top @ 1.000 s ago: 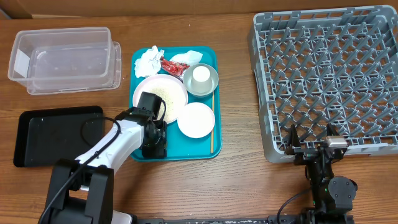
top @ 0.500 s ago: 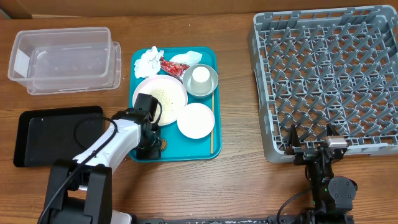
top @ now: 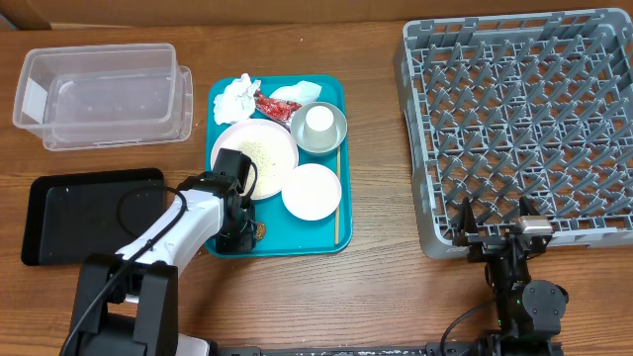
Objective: Sort waste into correct bins and load items into the dishwasher
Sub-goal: 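Lift the scrap and drop it onto the black tray with the left gripper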
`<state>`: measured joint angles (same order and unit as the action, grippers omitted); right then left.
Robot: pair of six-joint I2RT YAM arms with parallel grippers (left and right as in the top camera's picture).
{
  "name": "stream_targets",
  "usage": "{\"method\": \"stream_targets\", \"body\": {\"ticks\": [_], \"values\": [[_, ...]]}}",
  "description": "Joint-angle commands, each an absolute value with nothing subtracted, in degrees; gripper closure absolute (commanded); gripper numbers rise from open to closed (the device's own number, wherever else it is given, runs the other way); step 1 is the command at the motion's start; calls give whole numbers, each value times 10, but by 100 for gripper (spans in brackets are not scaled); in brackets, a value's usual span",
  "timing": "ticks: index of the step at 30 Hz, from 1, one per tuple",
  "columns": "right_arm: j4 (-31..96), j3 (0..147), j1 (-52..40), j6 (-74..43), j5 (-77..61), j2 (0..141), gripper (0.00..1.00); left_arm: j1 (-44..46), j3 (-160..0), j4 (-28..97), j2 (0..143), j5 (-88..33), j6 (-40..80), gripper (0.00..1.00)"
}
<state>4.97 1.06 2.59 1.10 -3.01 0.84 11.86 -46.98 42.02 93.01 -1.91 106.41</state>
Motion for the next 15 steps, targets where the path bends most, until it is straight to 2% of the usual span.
{"method": "stream_targets", "body": {"ticks": [1, 10, 15], "values": [[46, 5, 27, 13, -30, 2, 0, 116, -433, 426, 962, -15, 1067, 65], [46, 5, 27, 13, -30, 2, 0, 116, -434, 427, 962, -15, 1062, 68], [46, 5, 27, 13, -30, 2, 0, 115, -457, 436, 962, -15, 1021, 70]]}}
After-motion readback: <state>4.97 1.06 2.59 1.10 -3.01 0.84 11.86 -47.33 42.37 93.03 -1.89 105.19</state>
